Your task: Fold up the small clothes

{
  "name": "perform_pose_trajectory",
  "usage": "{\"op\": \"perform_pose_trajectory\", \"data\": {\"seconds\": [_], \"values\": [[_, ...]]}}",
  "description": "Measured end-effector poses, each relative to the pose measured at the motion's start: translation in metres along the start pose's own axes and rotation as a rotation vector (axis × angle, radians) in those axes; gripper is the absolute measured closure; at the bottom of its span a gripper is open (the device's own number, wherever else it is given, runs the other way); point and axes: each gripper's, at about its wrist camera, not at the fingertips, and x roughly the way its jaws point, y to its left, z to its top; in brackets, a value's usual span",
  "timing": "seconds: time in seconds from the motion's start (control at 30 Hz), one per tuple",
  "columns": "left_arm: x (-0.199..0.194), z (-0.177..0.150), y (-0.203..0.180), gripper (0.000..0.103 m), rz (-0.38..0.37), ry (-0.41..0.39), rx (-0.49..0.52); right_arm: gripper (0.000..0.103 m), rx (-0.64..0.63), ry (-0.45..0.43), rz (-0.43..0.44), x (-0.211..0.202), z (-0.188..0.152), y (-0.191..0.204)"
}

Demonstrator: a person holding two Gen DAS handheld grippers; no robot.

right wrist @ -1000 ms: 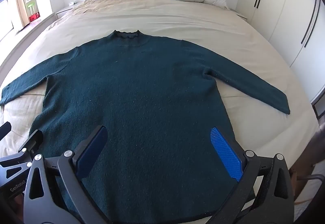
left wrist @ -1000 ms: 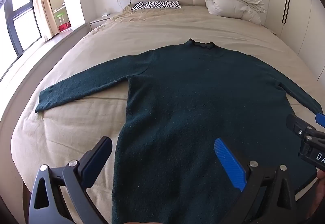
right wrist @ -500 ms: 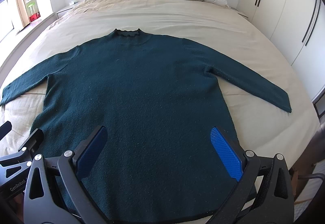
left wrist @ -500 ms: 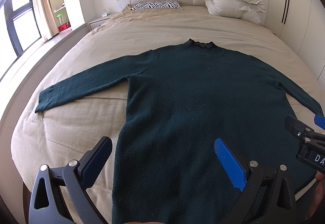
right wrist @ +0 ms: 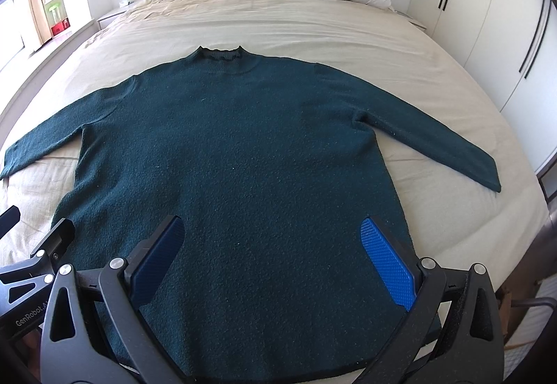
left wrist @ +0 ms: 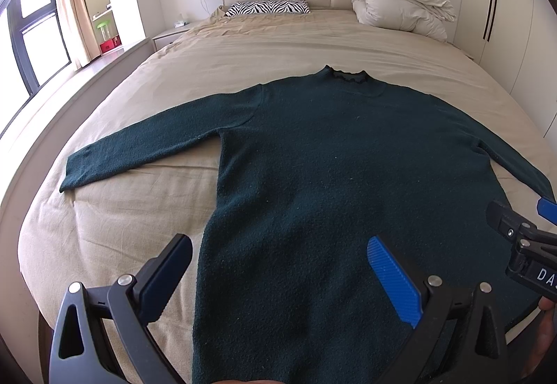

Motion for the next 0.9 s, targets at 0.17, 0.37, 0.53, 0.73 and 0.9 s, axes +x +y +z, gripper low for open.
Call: {"op": "perform_pose_trajectory", "data": {"seconds": [0.17, 0.37, 0.53, 0.73, 0.9], "values": [[0.0010, -0.0012, -0.0001, 0.000, -0.001, 0.001, -0.001, 0.000, 0.000, 0.004, 0.001, 0.0005, -0.0020, 0.0023], [-0.0006, -0.0013, 0.0001, 0.000, -0.002, 0.001, -0.001, 0.000, -0.001, 0.008, 0.003, 0.0019, -0.0027, 0.0037], [-0.0003, -0.0016, 0.0002, 0.000, -0.002, 0.002, -0.001, 0.000, -0.001, 0.010, 0.002, 0.0031, -0.0033, 0.0044], [0.0002, -0.0020, -0.0001, 0.000, -0.002, 0.003, 0.000, 0.000, 0.001, 0.013, 0.004, 0.0033, -0.0026, 0.0027], [0.0008, -0.0030, -0.0002, 0.000, -0.002, 0.004, -0.001, 0.000, 0.000, 0.016, 0.005, 0.0038, -0.0034, 0.0021]]}}
